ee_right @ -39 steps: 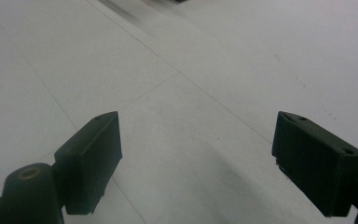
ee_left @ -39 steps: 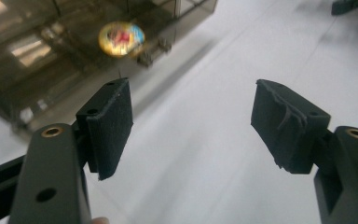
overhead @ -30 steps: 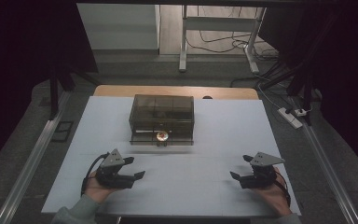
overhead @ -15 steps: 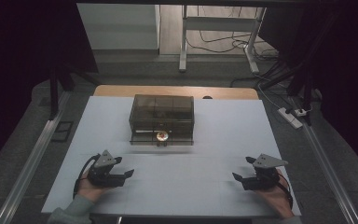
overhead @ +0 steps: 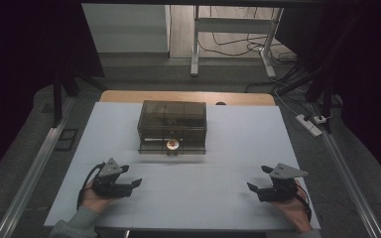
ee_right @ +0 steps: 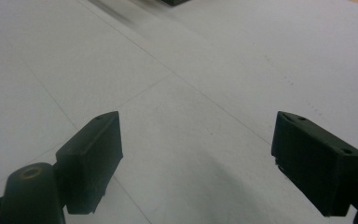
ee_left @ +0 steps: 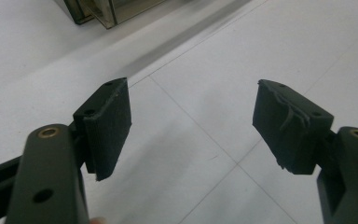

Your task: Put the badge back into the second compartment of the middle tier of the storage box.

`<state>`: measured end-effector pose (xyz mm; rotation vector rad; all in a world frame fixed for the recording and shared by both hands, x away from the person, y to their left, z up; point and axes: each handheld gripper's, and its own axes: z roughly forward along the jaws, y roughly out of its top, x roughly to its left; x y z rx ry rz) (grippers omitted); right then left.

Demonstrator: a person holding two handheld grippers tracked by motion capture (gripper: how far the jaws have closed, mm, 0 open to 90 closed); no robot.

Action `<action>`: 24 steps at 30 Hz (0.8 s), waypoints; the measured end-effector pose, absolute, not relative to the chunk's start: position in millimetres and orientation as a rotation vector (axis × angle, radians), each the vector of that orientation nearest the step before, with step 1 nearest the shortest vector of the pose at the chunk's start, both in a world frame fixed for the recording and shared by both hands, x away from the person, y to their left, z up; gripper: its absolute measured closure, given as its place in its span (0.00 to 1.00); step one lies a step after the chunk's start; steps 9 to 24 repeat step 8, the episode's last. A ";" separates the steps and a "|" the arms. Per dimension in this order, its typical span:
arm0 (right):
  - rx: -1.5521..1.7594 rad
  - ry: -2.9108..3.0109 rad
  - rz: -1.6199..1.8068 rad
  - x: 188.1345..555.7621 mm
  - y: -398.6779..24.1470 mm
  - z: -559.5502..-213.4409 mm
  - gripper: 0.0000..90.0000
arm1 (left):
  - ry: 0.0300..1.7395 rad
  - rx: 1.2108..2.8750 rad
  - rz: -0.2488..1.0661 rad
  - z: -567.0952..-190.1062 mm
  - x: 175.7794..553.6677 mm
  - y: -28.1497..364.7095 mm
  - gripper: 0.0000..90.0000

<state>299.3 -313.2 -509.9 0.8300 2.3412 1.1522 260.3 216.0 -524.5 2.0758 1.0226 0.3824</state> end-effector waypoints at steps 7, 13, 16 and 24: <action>0.826 2.341 1.157 300.0 -312.3 -509.5 0.17 | 1.035 2.072 0.381 -523.8 260.0 219.7 0.31; 0.829 2.339 1.167 300.5 -312.3 -509.3 0.17 | 1.038 2.071 0.376 -524.0 259.9 219.9 0.30; 0.829 2.339 1.167 300.5 -312.3 -509.3 0.17 | 1.038 2.071 0.376 -524.0 259.9 219.9 0.30; 0.829 2.339 1.167 300.5 -312.3 -509.3 0.17 | 1.038 2.071 0.376 -524.0 259.9 219.9 0.30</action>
